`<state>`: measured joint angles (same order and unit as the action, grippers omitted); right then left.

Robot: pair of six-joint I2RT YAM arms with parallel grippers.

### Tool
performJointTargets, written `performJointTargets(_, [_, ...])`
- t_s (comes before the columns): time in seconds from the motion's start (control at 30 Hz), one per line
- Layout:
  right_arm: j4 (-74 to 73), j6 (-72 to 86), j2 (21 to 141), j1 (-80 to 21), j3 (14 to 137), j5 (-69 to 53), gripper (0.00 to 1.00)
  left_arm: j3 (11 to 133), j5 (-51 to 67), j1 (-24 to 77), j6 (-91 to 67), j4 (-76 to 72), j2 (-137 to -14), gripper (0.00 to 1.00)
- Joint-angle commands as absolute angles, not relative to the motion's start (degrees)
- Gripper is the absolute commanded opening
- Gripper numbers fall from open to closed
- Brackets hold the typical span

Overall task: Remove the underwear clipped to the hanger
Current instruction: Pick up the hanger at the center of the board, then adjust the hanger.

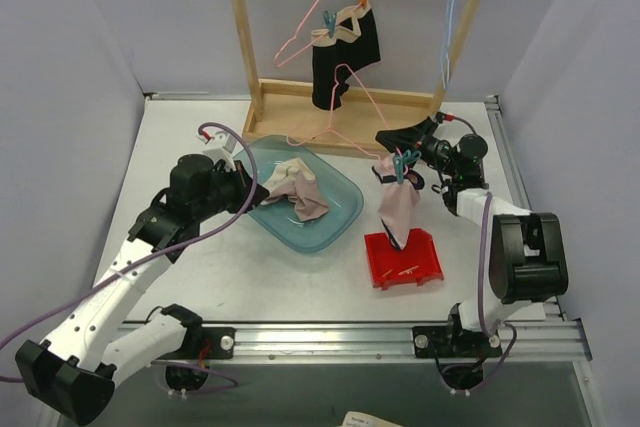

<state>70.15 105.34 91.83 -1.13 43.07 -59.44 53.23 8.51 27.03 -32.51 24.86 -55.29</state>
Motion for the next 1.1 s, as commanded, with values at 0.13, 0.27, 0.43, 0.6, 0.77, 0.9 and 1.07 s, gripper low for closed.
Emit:
performJointTargets(0.13, [112.16,107.85,80.26,-6.15,44.83,-60.12,0.00,57.04,18.43,27.51,-35.41,23.56,-50.72,0.03])
performJointTargets(0.27, [98.50,99.78,71.84,-7.12,41.67,-60.82,0.00,57.65,24.51,28.30,-38.66,19.70,-47.82,0.05])
performJointTargets(0.43, [71.95,82.04,62.59,-11.85,42.18,-59.16,0.00,56.17,35.22,30.23,-48.83,7.68,-47.28,0.21])
performJointTargets(0.6, [43.86,62.76,56.25,-16.34,46.58,-53.79,0.00,50.63,34.73,37.87,-56.61,-10.37,-48.95,0.49])
performJointTargets(0.77, [41.23,61.79,54.59,-17.23,45.18,-49.50,0.00,49.22,29.45,45.52,-55.73,-15.20,-48.60,0.65])
performJointTargets(0.9, [38.51,59.61,51.95,-17.31,44.21,-44.85,0.00,47.55,26.37,48.07,-54.41,-15.21,-48.08,0.67])
performJointTargets(1.07, [27.86,53.96,45.27,-17.23,45.00,-35.08,0.00,48.25,12.86,49.39,-47.82,-3.04,-37.72,0.68])
